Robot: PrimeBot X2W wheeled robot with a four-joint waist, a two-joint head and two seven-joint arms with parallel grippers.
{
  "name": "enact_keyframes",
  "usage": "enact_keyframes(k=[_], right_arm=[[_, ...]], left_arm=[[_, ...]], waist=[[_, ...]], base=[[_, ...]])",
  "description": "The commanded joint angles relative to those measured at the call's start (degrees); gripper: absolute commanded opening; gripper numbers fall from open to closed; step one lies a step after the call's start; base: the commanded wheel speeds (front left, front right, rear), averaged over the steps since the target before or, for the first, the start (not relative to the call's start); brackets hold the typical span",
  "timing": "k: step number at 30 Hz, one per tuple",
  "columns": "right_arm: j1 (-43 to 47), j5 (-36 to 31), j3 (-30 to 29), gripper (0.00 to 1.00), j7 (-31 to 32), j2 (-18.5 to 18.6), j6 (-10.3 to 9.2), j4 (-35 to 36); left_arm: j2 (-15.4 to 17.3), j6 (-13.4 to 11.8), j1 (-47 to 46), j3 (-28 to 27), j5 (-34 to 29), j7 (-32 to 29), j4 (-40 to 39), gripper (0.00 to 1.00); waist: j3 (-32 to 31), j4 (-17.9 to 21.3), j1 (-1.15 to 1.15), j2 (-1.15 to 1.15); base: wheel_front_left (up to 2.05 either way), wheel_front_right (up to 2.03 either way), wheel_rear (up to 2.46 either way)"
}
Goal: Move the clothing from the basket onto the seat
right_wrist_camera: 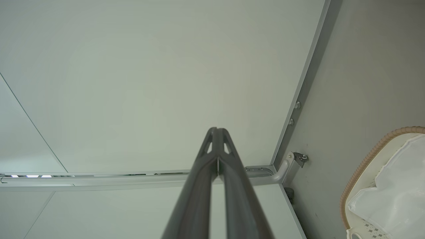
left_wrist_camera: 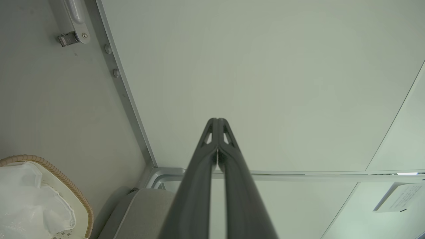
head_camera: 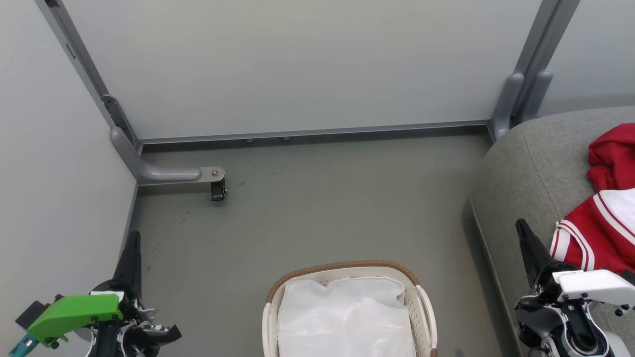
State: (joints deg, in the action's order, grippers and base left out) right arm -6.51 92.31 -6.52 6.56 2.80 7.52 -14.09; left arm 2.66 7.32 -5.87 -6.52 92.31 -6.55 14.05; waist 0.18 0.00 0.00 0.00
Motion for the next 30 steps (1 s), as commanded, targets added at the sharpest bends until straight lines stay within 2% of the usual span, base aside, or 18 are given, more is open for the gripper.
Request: enact_keyframes(k=[1, 30], right_arm=[[0.6, 0.2, -0.1, 0.00, 0.2, 0.1, -0.06, 0.2], [0.6, 0.2, -0.1, 0.00, 0.2, 0.1, -0.06, 0.2]], left_arm=[[0.4, 0.3, -0.7, -0.1, 0.2, -0.2, -0.1, 0.00], [0.4, 0.3, -0.7, -0.1, 0.2, -0.2, -0.1, 0.00]], waist=[[0.0, 0.0, 0.00, 0.00], [0.0, 0.0, 0.00, 0.00]], base=[[0.00, 0.00, 0.00], [0.00, 0.00, 0.00]])
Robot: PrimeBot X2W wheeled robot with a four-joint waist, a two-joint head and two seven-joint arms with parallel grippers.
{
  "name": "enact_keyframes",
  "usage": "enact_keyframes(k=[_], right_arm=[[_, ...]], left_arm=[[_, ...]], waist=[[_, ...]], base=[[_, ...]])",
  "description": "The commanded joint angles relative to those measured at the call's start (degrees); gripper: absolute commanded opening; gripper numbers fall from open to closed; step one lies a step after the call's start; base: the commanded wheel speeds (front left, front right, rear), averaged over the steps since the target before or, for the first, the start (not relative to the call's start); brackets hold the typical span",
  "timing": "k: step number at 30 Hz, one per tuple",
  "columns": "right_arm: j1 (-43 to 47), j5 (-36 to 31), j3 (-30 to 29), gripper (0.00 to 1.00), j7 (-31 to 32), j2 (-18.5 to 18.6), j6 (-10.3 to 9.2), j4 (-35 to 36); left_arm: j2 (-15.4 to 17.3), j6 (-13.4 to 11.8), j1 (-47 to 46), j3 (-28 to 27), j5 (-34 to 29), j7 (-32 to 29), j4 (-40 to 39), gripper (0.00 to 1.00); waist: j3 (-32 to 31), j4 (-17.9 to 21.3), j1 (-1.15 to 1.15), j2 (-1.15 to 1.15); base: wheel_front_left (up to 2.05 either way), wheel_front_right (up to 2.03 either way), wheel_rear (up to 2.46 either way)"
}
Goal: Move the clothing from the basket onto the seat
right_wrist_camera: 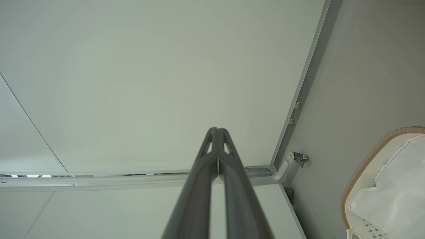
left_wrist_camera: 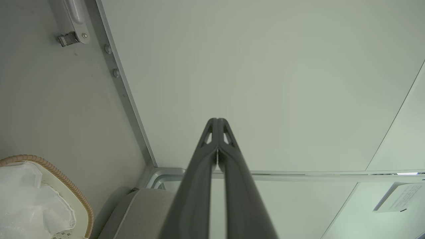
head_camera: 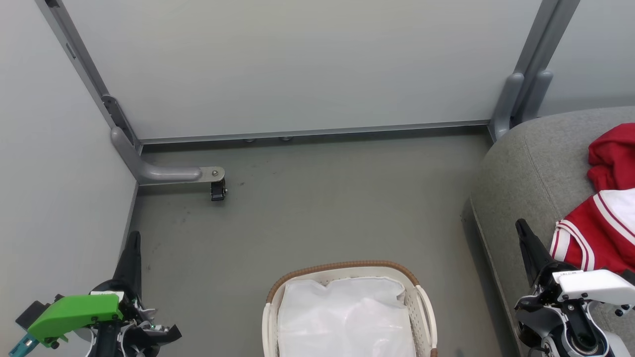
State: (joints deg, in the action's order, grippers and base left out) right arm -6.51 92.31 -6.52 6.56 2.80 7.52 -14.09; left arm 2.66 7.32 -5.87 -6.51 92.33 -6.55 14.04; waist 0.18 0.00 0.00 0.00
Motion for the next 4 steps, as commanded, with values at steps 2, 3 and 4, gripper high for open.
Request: enact_keyframes(k=[2, 3, 4], right_arm=[[0.6, 0.2, -0.1, 0.00, 0.2, 0.1, -0.06, 0.2], [0.6, 0.2, -0.1, 0.00, 0.2, 0.1, -0.06, 0.2], [0.6, 0.2, -0.1, 0.00, 0.2, 0.1, -0.06, 0.2]], left_arm=[[0.4, 0.3, -0.7, -0.1, 0.2, -0.2, -0.1, 0.00], [0.4, 0.3, -0.7, -0.1, 0.2, -0.2, -0.1, 0.00], [0.4, 0.3, -0.7, -0.1, 0.2, -0.2, -0.1, 0.00]], waist=[[0.0, 0.0, 0.00, 0.00], [0.0, 0.0, 0.00, 0.00], [0.0, 0.0, 0.00, 0.00]], base=[[0.00, 0.00, 0.00], [0.00, 0.00, 0.00], [0.00, 0.00, 0.00]])
